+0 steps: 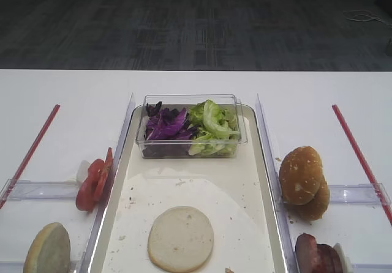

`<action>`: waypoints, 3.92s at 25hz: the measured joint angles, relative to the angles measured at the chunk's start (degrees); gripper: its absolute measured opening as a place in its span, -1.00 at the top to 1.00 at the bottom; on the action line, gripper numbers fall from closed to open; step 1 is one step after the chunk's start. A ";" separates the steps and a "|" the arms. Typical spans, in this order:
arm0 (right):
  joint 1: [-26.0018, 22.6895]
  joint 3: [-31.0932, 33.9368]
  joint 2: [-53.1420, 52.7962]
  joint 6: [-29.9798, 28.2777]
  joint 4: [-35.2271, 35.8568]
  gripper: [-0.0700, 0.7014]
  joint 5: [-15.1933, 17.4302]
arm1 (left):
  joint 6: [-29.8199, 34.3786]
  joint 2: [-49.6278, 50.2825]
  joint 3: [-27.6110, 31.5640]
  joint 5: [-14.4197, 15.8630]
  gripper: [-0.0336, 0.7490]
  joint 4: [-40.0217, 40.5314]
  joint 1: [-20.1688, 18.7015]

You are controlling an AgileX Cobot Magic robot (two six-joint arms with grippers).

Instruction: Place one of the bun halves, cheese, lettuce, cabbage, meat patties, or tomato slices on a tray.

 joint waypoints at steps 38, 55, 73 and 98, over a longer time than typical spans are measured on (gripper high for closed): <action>0.00 0.00 0.00 0.00 0.00 -0.40 0.00 | -0.79 -26.68 0.00 1.44 0.00 0.54 0.00; 0.00 0.00 0.00 0.00 0.00 -0.40 0.00 | -1.56 -26.72 0.00 1.44 0.00 1.24 0.00; 0.00 0.00 0.00 0.00 0.00 -0.40 0.00 | -2.42 -26.72 0.00 1.44 -0.10 1.24 0.00; 0.00 0.00 0.00 0.00 0.00 -0.40 0.00 | -2.68 -26.72 0.00 1.44 -0.10 1.24 0.00</action>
